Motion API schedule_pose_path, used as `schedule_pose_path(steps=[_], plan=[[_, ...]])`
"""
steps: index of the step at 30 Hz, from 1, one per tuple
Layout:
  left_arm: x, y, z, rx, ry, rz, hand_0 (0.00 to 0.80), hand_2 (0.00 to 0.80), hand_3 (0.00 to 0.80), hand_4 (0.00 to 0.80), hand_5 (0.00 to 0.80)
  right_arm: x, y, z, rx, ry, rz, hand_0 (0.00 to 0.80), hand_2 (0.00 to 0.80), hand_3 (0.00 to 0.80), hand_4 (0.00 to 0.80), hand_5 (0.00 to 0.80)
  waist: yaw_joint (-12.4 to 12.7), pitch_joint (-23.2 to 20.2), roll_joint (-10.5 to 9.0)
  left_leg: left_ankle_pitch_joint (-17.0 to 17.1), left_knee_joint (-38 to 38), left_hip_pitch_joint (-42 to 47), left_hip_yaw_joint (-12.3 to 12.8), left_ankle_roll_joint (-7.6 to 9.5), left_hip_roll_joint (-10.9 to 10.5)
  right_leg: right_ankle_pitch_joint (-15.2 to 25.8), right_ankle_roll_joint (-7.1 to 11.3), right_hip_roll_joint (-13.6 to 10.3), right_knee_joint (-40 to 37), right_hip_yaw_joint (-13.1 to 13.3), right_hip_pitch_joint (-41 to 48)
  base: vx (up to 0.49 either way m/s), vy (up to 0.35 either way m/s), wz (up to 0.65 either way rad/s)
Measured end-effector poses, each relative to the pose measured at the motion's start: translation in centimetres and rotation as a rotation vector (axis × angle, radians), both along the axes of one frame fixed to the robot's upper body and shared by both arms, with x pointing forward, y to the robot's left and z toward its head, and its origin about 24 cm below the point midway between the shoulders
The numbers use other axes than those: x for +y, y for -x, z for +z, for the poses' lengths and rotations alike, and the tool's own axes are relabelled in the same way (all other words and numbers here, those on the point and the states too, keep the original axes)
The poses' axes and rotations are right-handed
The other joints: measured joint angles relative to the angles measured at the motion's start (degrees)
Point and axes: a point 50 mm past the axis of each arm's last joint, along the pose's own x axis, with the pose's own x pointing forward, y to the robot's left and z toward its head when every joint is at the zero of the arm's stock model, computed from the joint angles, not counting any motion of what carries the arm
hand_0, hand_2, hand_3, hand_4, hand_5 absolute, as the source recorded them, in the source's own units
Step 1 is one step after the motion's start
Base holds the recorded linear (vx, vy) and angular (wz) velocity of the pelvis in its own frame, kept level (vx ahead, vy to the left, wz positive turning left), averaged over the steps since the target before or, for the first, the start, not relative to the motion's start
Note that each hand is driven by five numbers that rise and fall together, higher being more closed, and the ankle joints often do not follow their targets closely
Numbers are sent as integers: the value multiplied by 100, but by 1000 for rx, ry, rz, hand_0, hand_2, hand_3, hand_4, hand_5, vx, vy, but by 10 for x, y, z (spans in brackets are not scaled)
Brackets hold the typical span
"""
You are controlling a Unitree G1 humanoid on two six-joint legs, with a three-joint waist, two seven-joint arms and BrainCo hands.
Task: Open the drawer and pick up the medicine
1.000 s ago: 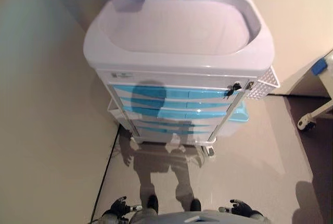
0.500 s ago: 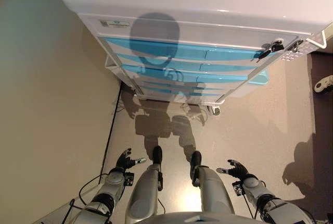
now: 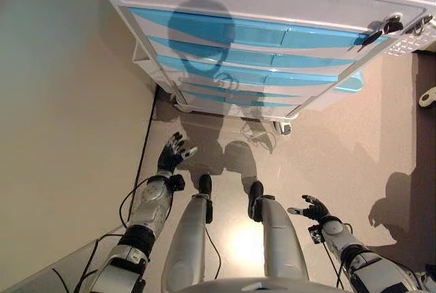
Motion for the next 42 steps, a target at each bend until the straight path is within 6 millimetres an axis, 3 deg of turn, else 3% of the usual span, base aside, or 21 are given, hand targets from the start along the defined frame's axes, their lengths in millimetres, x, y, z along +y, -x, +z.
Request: schedule_pose_path(steps=[1,4,6,12,22,42], plan=[[2,-3,4,-14,31,10,0,0,0,0,0,1,0,0,-2,-2,4,0,0,0,0,0,-23,-4,-9,-9,10,-26,3,12,2,6,9,0,10,3,-17,5,29,-8],[-18,-12,21,-81,240,-18,0,0,0,0,0,5,0,-1,1,-15,19,0,0,0,0,0,-33,-96,-161,-113,125,-102,149,65,73,61,54,51,14,128,-121,9,28,-24],[-33,-17,32,-115,384,-39,0,0,0,0,0,6,1,-2,4,-17,21,0,0,0,0,0,-195,-136,-218,-170,182,-112,191,96,82,76,62,52,0,162,-123,10,26,-16],[-55,-31,54,-175,610,-56,0,0,0,0,0,11,3,-4,13,-32,33,0,0,0,0,0,-255,-327,-390,-276,316,-211,344,111,166,107,116,120,-38,314,-227,2,20,-16],[-42,-43,68,-230,705,16,0,0,0,0,0,14,4,-6,27,-31,69,0,0,0,0,0,-351,-576,-439,-367,406,-342,483,121,228,123,140,198,-64,439,-393,6,6,-8],[-45,-45,74,-262,780,-2,0,0,0,0,0,21,2,-6,37,-55,131,0,0,0,0,0,-356,-735,-470,-326,239,-514,537,140,292,269,141,241,-261,467,-565,0,-18,-2]])
